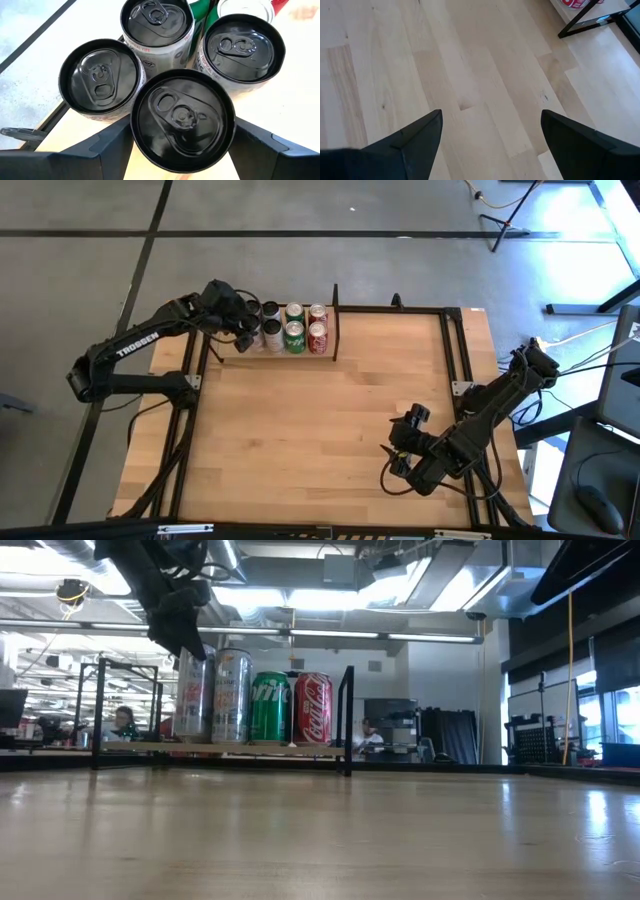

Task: Place canned beverage on shelf
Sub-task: Put the white-pink soda can on the shelf aligned with the other white-pink soda can, then return to Home Position

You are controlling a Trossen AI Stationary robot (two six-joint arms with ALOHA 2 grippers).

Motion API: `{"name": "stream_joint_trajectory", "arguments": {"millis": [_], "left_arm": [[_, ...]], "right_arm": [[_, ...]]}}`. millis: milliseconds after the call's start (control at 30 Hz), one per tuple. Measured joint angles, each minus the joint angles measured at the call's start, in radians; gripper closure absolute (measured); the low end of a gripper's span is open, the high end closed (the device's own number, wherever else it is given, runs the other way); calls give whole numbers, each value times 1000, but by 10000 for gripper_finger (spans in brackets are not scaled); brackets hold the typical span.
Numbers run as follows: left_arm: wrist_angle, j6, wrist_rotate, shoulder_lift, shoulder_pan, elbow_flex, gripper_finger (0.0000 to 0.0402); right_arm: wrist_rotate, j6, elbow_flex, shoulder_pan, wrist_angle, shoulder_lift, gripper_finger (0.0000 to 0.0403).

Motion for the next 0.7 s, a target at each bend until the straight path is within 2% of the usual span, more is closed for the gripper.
{"name": "stream_joint_trajectory", "arguments": {"millis": [400, 700], "left_arm": [[4, 15, -27, 34, 0, 2, 123], [6, -4, 0, 26, 0, 3, 59]], "right_arm": [[2, -11, 0, 0, -2, 0, 77], [-1, -11, 0, 0, -3, 0, 77]]}}
